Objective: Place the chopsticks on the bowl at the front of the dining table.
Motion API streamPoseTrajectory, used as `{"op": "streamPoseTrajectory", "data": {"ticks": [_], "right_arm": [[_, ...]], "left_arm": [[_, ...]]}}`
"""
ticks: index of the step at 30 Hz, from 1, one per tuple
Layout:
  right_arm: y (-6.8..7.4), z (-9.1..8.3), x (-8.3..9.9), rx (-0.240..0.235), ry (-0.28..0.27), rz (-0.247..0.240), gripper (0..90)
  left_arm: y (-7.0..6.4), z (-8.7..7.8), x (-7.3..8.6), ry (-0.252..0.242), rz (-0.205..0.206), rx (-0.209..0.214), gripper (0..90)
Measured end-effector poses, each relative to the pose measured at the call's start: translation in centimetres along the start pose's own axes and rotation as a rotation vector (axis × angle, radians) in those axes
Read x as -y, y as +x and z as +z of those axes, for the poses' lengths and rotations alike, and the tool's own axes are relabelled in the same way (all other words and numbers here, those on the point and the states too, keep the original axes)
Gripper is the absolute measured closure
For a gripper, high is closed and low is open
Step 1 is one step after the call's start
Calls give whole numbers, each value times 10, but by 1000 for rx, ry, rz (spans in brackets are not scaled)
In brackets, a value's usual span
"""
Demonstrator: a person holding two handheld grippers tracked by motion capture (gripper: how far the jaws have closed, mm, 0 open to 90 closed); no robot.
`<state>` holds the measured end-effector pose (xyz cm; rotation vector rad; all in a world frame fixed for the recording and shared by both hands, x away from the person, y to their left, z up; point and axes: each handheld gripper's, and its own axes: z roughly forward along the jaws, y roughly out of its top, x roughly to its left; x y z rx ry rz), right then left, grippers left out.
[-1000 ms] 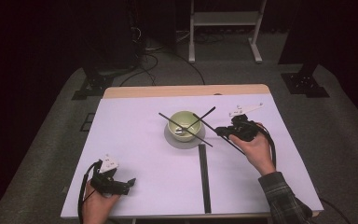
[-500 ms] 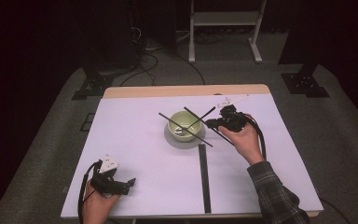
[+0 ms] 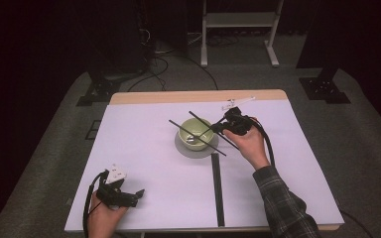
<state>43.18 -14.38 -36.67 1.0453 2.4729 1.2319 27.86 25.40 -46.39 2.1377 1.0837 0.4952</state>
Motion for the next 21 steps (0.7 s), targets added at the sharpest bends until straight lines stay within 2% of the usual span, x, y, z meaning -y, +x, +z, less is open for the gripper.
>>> {"op": "streamPoseTrajectory", "data": {"ticks": [21], "right_arm": [[0, 36, -15, -17, 16, 22, 856]], "left_arm": [[0, 0, 0, 0, 0, 0, 0]]}}
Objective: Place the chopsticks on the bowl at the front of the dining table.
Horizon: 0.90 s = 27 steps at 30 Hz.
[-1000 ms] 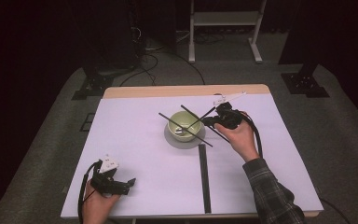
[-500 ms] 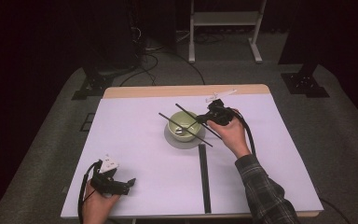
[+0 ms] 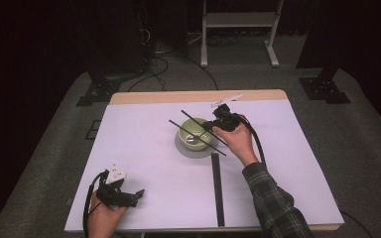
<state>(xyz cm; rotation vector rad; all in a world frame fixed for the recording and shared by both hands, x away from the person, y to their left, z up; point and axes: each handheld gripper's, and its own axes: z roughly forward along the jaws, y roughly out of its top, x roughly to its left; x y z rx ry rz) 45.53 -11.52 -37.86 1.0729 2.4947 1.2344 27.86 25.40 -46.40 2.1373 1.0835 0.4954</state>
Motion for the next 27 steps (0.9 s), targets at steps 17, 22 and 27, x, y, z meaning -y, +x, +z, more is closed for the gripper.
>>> {"op": "streamPoseTrajectory", "data": {"ticks": [17, 22, 27], "right_arm": [[2, 22, -6, -4, 26, 0, 856], [3, 23, -5, -6, 23, 4, 856], [4, 23, -6, -5, 14, -5, 781]], "left_arm": [[0, 0, 0, -1, -1, 0, 0], [0, 0, 0, -1, -1, 0, 0], [0, 0, 0, 0, -1, 0, 0]]}}
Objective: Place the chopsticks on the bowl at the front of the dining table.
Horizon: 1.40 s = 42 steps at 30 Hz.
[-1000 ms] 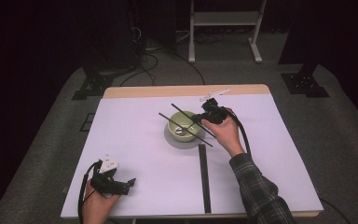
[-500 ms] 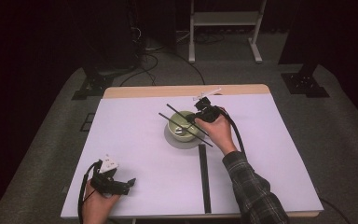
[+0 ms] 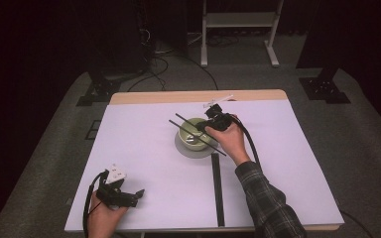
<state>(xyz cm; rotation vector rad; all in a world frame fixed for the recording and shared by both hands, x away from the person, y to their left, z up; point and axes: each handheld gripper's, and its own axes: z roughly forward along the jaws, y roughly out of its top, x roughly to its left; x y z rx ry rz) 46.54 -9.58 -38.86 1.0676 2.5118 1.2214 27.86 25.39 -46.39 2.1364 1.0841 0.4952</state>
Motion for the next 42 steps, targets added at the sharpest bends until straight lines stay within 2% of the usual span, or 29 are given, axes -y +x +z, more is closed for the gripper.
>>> {"op": "streamPoseTrajectory", "data": {"ticks": [4, 10, 12, 18, 22, 31, 42], "right_arm": [[2, -5, -1, 5, -19, -5, 725], [5, -19, -1, 17, -38, -35, 718], [6, -25, 1, 22, -42, -43, 736], [8, -46, 7, 28, -63, -55, 884], [5, -57, 13, 29, -69, -46, 899], [-5, -83, 35, 71, -83, -33, 899], [-21, -102, 64, 63, -87, 9, 900]], "left_arm": [[0, 0, 0, 0, 0, 0, 0], [0, 0, 0, 1, 1, 0, 0], [0, 0, 0, 1, 1, 0, 0], [0, 0, 0, 1, 1, 0, 0], [0, 0, 0, 1, 1, 0, 0], [0, 0, 0, 1, 2, 0, 0], [0, 0, 0, 3, 1, 1, 0]]}}
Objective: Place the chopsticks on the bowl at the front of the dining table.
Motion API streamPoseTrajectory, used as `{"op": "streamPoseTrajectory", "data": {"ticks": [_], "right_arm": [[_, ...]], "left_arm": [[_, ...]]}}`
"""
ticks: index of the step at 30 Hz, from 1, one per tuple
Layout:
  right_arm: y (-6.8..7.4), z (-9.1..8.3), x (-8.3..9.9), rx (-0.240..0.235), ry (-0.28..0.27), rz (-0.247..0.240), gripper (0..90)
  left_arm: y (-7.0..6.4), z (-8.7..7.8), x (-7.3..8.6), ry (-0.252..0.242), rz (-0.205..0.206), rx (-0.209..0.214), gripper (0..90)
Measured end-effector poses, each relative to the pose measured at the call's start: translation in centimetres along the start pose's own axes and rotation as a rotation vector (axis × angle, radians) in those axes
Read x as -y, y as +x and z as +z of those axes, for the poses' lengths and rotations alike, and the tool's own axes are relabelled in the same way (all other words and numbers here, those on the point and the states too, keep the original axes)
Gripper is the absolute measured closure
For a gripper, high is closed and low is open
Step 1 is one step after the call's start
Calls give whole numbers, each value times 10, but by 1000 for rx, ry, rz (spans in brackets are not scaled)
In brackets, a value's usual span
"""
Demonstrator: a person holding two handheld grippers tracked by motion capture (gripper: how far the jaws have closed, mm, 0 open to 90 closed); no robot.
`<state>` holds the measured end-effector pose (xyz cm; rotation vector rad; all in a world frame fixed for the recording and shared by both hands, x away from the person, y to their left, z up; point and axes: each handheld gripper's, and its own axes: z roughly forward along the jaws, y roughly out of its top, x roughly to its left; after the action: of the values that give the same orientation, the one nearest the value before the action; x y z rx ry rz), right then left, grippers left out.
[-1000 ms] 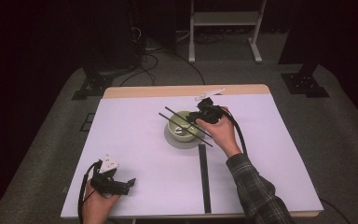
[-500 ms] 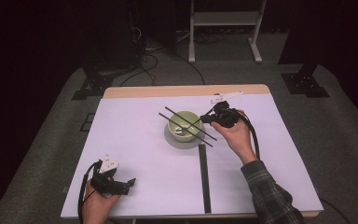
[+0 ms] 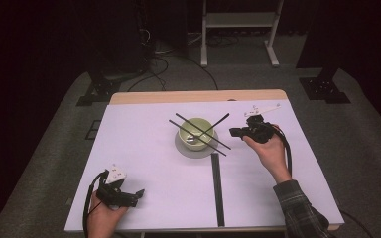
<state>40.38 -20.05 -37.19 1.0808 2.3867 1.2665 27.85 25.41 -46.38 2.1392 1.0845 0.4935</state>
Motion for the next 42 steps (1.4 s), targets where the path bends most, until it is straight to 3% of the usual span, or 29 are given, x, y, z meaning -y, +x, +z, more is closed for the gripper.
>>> {"op": "streamPoseTrajectory", "data": {"ticks": [8, 15, 42], "right_arm": [[-8, -10, 19, 8, 18, 6, 900], [-6, -13, 33, 2, 36, 0, 899], [19, 7, 34, -78, 83, -58, 899]], "left_arm": [[0, 0, 0, 0, 3, -1, 0], [0, 0, 0, 0, 0, 0, 0], [0, 0, 0, 1, 0, 0, 0]]}}
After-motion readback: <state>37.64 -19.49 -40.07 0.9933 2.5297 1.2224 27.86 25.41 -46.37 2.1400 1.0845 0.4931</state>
